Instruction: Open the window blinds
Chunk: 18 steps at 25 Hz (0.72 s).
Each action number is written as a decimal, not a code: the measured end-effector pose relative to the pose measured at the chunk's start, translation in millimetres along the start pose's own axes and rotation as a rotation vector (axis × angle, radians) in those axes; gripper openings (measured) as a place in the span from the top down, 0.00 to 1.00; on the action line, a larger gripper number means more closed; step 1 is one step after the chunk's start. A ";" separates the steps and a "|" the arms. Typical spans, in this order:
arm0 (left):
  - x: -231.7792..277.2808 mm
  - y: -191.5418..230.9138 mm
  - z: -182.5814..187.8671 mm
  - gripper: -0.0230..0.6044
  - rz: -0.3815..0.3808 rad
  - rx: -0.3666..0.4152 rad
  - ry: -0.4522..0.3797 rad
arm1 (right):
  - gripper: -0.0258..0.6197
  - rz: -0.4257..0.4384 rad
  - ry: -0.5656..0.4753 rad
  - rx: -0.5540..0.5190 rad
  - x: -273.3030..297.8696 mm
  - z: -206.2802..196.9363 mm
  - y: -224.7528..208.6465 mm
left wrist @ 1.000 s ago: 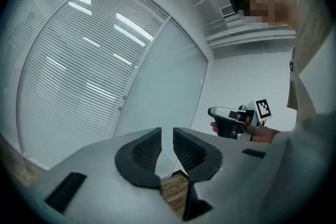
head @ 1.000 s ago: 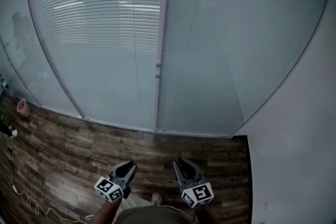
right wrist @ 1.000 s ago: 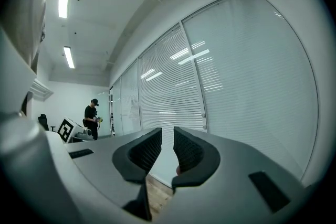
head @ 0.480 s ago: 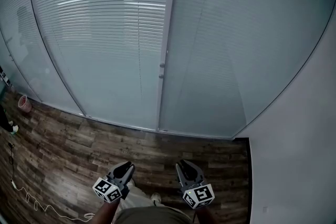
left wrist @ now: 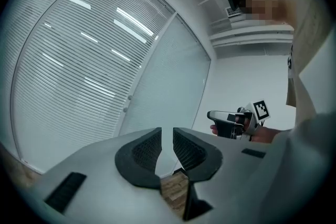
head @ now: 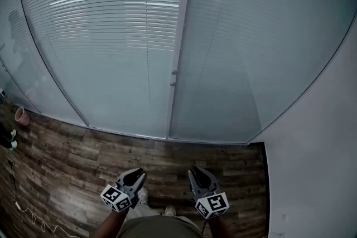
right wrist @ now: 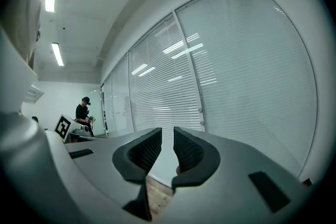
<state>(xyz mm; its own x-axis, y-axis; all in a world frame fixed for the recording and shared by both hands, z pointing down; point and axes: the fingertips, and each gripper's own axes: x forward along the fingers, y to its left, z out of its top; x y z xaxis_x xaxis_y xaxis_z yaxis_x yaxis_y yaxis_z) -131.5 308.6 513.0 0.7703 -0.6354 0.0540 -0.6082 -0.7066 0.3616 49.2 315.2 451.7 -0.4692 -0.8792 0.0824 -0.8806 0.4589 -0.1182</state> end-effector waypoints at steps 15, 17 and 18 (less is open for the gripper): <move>8.4 91.6 31.9 0.87 -0.045 -0.028 -0.022 | 0.87 -0.015 0.018 -0.025 95.8 7.1 25.8; 4.3 101.2 39.3 0.87 -0.047 -0.030 -0.021 | 0.87 -0.024 0.019 -0.029 104.8 12.8 31.6; 1.5 106.2 41.4 0.87 -0.048 -0.033 -0.020 | 0.87 -0.030 0.020 -0.029 108.5 14.2 34.7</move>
<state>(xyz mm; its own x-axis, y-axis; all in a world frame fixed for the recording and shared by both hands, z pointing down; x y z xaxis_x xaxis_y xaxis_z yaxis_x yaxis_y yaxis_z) -202.9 219.8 513.0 0.7939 -0.6077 0.0174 -0.5640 -0.7256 0.3942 -31.4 233.9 442.5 -0.4435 -0.8900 0.1055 -0.8957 0.4361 -0.0870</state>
